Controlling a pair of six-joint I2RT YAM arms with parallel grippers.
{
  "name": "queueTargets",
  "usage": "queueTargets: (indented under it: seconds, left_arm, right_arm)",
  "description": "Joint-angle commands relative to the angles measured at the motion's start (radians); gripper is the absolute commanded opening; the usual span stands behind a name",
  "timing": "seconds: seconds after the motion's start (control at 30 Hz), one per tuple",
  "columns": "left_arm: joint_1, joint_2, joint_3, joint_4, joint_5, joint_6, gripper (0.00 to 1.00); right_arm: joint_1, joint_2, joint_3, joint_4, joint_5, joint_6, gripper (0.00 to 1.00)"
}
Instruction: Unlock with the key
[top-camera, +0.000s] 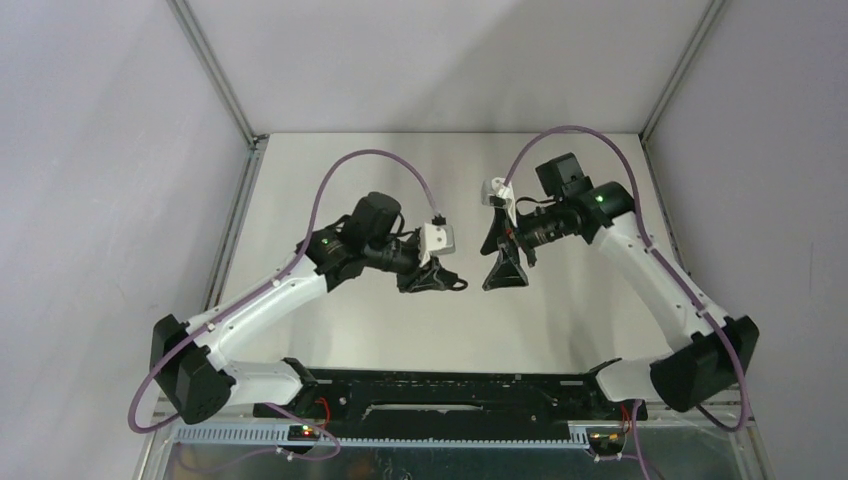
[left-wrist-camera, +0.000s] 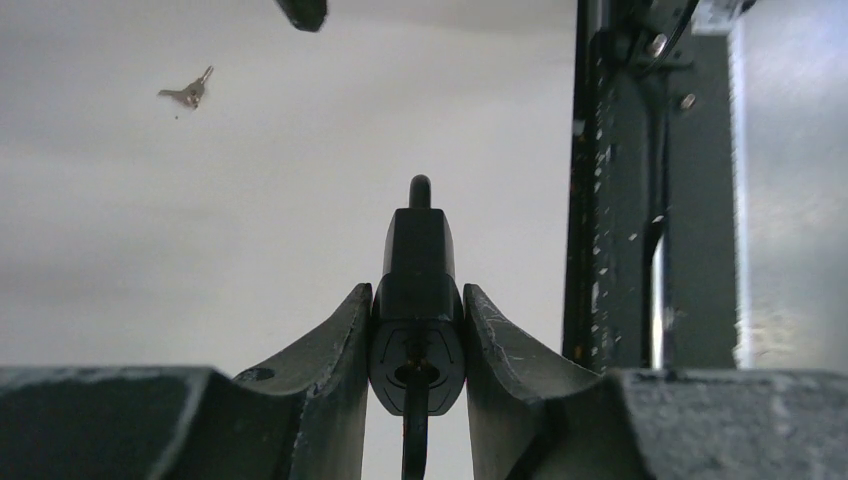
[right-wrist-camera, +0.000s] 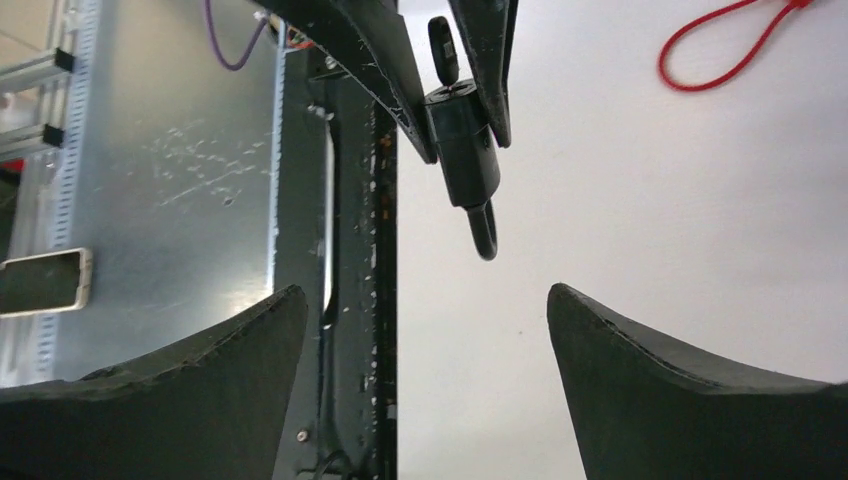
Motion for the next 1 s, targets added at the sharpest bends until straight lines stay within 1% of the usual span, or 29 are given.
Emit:
queueTargets:
  seconds: [0.0,0.1,0.17,0.27,0.47,0.6,0.87,0.97]
  left_arm:
    - [0.049,-0.015,0.064,0.205,0.214,-0.216,0.0]
    - [0.059,0.006,0.056,0.271,0.251,-0.317,0.0]
    - [0.067,0.017,0.052,0.31,0.27,-0.365,0.0]
    - [0.072,0.026,0.05,0.345,0.287,-0.409,0.0]
    - [0.077,0.033,0.034,0.402,0.301,-0.477,0.0]
    - [0.077,0.031,0.03,0.415,0.313,-0.485,0.0]
    - [0.078,0.025,0.012,0.438,0.343,-0.49,0.0]
    - [0.077,0.021,0.012,0.441,0.343,-0.491,0.0]
  right_arm:
    - [0.019,-0.073,-0.06,0.249,0.049,0.116,0.88]
    - [0.043,-0.075,-0.075,0.286,0.039,0.131,0.85]
    - [0.07,-0.069,-0.077,0.301,0.065,0.142,0.82]
    - [0.095,-0.068,-0.086,0.335,0.102,0.161,0.8]
    - [0.115,-0.051,-0.091,0.34,0.106,0.168,0.75]
    - [0.121,-0.042,-0.108,0.349,0.108,0.173,0.7]
    - [0.112,-0.013,-0.117,0.351,0.07,0.18,0.69]
    - [0.113,-0.004,-0.117,0.352,0.045,0.181,0.64]
